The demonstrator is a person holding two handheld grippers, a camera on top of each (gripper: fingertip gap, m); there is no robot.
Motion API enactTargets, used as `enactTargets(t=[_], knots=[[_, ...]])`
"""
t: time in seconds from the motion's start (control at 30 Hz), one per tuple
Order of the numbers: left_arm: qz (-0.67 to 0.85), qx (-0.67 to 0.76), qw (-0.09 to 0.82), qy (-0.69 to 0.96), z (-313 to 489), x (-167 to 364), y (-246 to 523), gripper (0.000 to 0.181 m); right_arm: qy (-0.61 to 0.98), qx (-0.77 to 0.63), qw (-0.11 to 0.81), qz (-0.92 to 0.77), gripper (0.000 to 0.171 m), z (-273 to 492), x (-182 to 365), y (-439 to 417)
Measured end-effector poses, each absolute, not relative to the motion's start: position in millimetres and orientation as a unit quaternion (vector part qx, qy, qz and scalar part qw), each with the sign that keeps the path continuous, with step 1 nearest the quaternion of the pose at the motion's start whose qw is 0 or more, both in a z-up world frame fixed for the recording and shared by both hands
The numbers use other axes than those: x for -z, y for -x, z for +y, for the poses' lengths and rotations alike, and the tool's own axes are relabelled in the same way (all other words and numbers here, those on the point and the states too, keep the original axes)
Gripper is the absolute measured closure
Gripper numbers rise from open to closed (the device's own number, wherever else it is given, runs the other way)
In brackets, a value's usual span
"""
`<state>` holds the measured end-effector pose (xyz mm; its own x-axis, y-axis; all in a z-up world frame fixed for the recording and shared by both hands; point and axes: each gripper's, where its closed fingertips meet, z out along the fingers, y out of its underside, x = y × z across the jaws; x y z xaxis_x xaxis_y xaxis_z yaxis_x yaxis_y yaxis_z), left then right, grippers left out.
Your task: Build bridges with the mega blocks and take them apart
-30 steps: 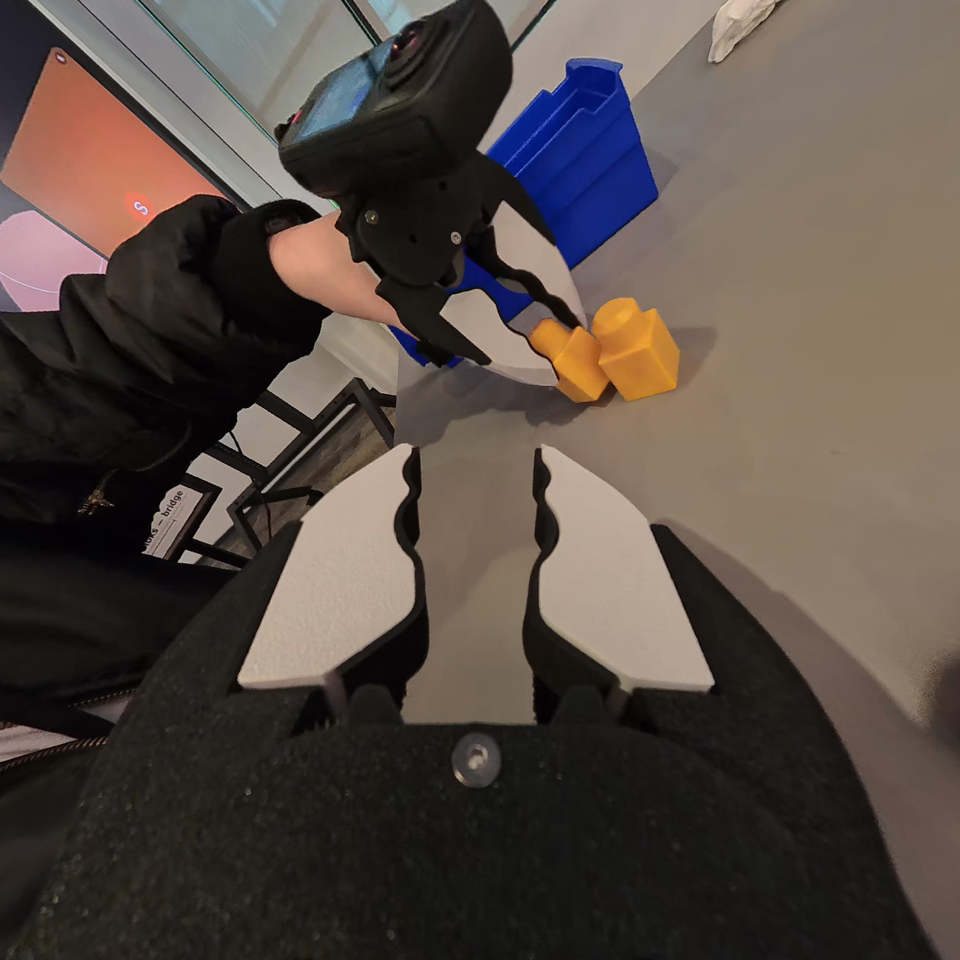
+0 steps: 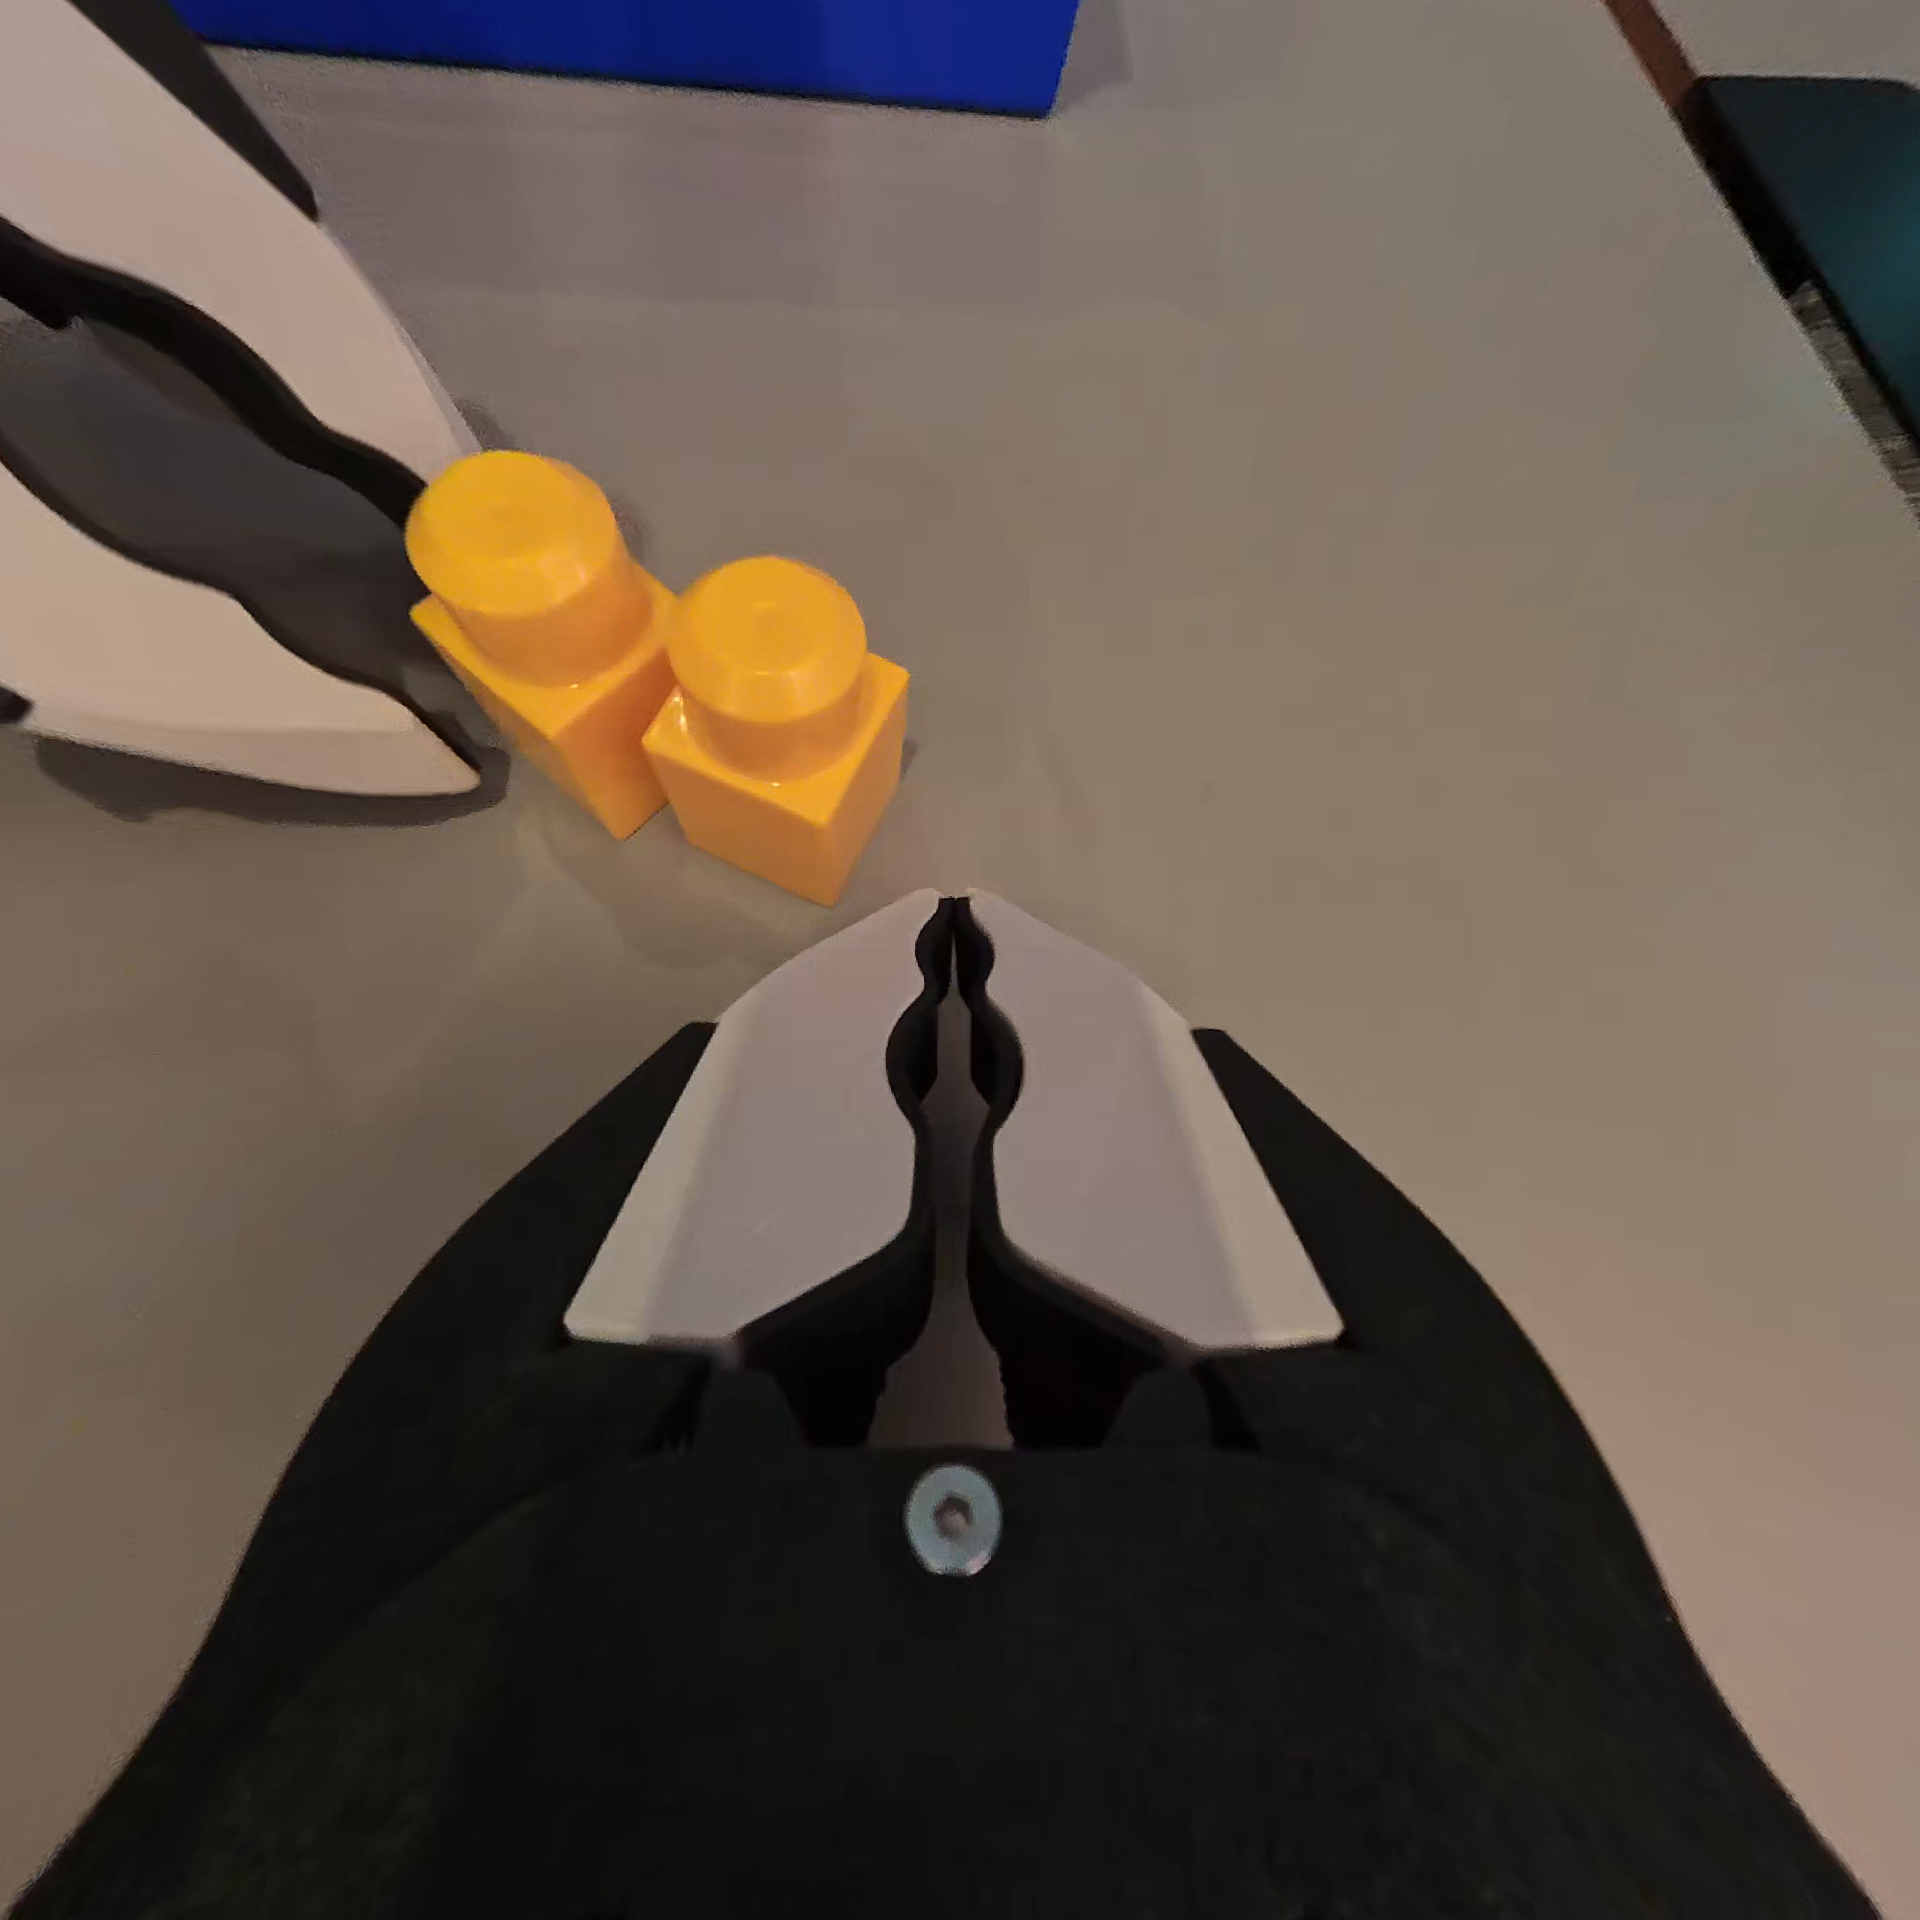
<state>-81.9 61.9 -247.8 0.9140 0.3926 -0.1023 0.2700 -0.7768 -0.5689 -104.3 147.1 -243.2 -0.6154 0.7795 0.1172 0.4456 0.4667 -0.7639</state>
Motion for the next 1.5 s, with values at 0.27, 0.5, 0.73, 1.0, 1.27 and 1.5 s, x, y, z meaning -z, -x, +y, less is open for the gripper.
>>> enactTargets(t=[0.27, 0.5, 0.73, 1.0, 1.27, 1.5], knots=[[-0.198, -0.124, 0.298, 0.926, 71, 252, 92, 0.150, 0.354, -0.370, 0.218, -0.831, 0.171, 137, 244, 110], [-0.198, -0.137, 0.306, 0.921, 74, 252, 99, 0.151, 0.348, -0.365, 0.214, -0.837, 0.171, 133, 246, 105], [-0.150, -0.147, 0.313, 0.926, 79, 251, 101, 0.146, 0.351, -0.360, 0.217, -0.837, 0.171, 132, 246, 102], [-0.058, -0.141, 0.294, 0.943, 85, 250, 113, 0.140, 0.370, -0.350, 0.226, -0.830, 0.171, 130, 246, 95], [-0.024, -0.088, 0.319, 0.943, 92, 250, 119, 0.139, 0.380, -0.342, 0.225, -0.830, 0.171, 124, 251, 89], [-0.102, -0.077, 0.389, 0.912, 78, 239, 109, 0.133, 0.408, -0.366, 0.226, -0.805, 0.171, 138, 243, 93]])
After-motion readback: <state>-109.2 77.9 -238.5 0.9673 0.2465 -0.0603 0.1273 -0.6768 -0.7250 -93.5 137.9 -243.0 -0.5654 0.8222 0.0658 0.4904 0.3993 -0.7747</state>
